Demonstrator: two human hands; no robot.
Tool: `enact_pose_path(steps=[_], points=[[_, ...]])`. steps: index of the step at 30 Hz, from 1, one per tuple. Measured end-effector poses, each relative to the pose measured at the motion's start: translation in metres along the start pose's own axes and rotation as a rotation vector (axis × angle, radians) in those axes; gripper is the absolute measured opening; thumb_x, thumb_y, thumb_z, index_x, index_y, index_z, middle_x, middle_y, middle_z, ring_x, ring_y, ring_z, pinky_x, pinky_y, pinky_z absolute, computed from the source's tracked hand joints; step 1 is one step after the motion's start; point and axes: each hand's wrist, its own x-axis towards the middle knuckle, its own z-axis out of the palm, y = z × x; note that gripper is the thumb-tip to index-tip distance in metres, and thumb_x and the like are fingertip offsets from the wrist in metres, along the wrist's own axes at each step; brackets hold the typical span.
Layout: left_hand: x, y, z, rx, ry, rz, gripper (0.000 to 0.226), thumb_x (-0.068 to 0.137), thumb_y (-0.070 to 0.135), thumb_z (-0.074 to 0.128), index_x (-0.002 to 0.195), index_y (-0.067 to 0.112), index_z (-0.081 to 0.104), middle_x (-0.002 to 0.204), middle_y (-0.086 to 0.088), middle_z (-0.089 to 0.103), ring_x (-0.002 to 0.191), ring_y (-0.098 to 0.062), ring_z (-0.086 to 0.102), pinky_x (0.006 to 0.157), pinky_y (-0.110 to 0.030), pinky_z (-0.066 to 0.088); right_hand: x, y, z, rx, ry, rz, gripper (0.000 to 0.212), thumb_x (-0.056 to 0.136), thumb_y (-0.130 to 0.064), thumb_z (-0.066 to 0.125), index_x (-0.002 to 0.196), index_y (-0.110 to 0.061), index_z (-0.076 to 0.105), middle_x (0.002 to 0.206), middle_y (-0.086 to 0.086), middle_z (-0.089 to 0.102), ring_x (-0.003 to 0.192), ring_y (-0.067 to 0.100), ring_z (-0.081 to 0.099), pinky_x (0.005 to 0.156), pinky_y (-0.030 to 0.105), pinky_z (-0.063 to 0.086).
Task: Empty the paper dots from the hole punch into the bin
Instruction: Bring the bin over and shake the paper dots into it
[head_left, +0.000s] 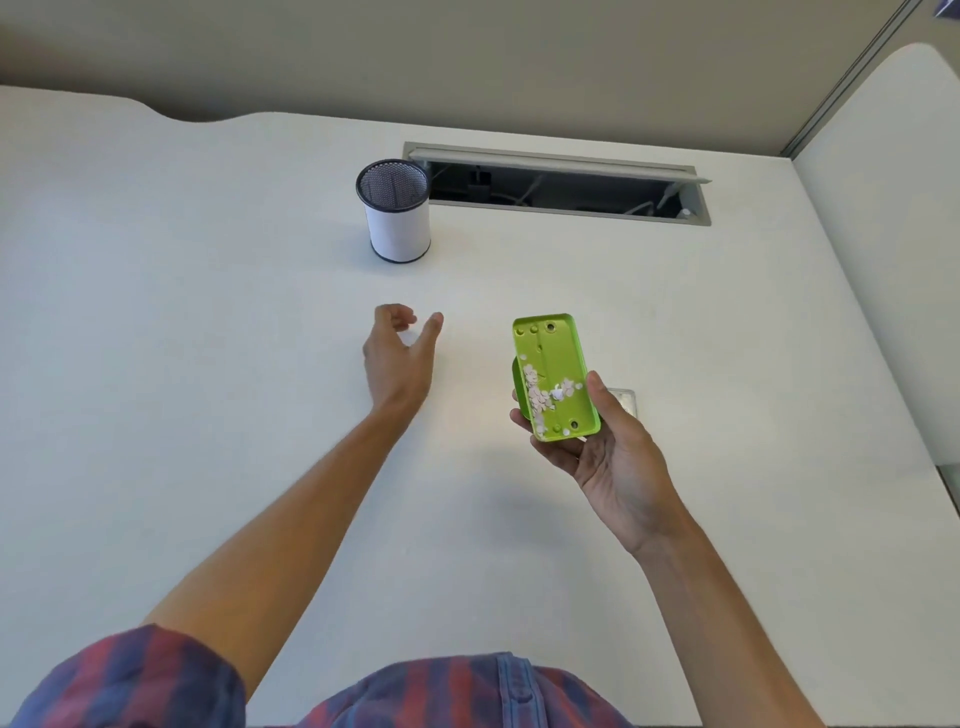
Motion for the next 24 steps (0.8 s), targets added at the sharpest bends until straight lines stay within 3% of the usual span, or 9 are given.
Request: enact_pose_path(steps=[3, 5, 10, 14, 17, 19, 21, 24], points=[[0.035, 0.004, 0.002, 0.104, 0.058, 0.005, 0.046, 0.081, 0.037, 0.076, 0.11, 0.009, 0.053, 0.105, -0.002, 0.06, 0.101, -0.019, 0.057, 0.087, -0.034, 0.046, 0.003, -0.005, 0.003, 0.013, 0.017, -0.021, 0.038, 0.089, -0.034, 0.052, 0.113, -0.009, 0.068, 0.12, 0.021, 0.069, 0.103, 0.037, 0.071, 0.07, 0.029, 0.059], [0.057, 0.009, 0.004, 0.169, 0.093, 0.0, 0.058, 0.077, 0.04, 0.079, 0.116, 0.008, 0.05, 0.116, -0.007, 0.057, 0.109, -0.024, 0.055, 0.093, -0.039, 0.045, 0.004, -0.008, 0.005, 0.022, 0.027, -0.026, 0.032, 0.089, -0.034, 0.052, 0.101, -0.014, 0.075, 0.119, 0.021, 0.07, 0.105, 0.039, 0.069, 0.069, 0.029, 0.059], [0.114, 0.02, 0.012, 0.194, 0.084, -0.033, 0.099, 0.069, 0.045, 0.084, 0.144, 0.009, 0.031, 0.151, -0.009, 0.032, 0.134, -0.029, 0.045, 0.104, -0.042, 0.042, 0.011, -0.014, 0.003, 0.011, 0.03, -0.012, 0.05, 0.088, -0.035, 0.052, 0.126, -0.004, 0.061, 0.122, 0.021, 0.069, 0.104, 0.036, 0.071, 0.069, 0.028, 0.059], [0.143, 0.022, 0.016, 0.133, 0.059, -0.019, 0.119, 0.066, 0.045, 0.087, 0.155, 0.01, 0.015, 0.163, -0.008, 0.019, 0.147, -0.025, 0.029, 0.116, -0.039, 0.03, 0.017, -0.015, 0.0, 0.011, 0.04, -0.013, 0.051, 0.087, -0.036, 0.052, 0.126, -0.003, 0.061, 0.12, 0.021, 0.069, 0.103, 0.037, 0.071, 0.069, 0.029, 0.059], [0.156, 0.023, 0.021, 0.086, 0.032, -0.002, 0.117, 0.06, 0.046, 0.088, 0.153, 0.015, 0.026, 0.155, -0.004, 0.039, 0.142, -0.024, 0.037, 0.116, -0.039, 0.033, 0.02, -0.016, -0.003, 0.02, 0.049, -0.01, 0.052, 0.086, -0.036, 0.053, 0.125, -0.003, 0.062, 0.12, 0.021, 0.069, 0.103, 0.037, 0.071, 0.069, 0.03, 0.059], [0.159, 0.021, 0.023, 0.049, 0.035, 0.02, 0.1, 0.057, 0.043, 0.089, 0.14, 0.015, 0.042, 0.131, 0.002, 0.057, 0.128, -0.023, 0.052, 0.105, -0.032, 0.044, 0.022, -0.016, -0.004, 0.035, 0.058, -0.004, 0.058, 0.081, -0.039, 0.059, 0.126, -0.003, 0.061, 0.121, 0.021, 0.069, 0.105, 0.038, 0.07, 0.069, 0.03, 0.059], [0.156, 0.022, 0.024, 0.038, 0.04, 0.038, 0.082, 0.061, 0.035, 0.089, 0.129, 0.012, 0.05, 0.113, 0.005, 0.058, 0.116, -0.021, 0.057, 0.093, -0.025, 0.047, 0.024, -0.016, -0.004, 0.052, 0.049, -0.005, 0.065, 0.074, -0.04, 0.068, 0.126, -0.003, 0.062, 0.124, 0.021, 0.067, 0.108, 0.04, 0.068, 0.07, 0.031, 0.059], [0.145, 0.021, 0.021, 0.021, 0.045, 0.067, 0.075, 0.061, 0.032, 0.089, 0.123, 0.012, 0.052, 0.109, 0.006, 0.059, 0.105, -0.017, 0.058, 0.09, -0.026, 0.05, 0.026, -0.016, -0.004, 0.081, 0.006, -0.017, 0.068, 0.066, -0.042, 0.079, 0.121, -0.005, 0.067, 0.126, 0.021, 0.066, 0.11, 0.041, 0.067, 0.073, 0.032, 0.06]])
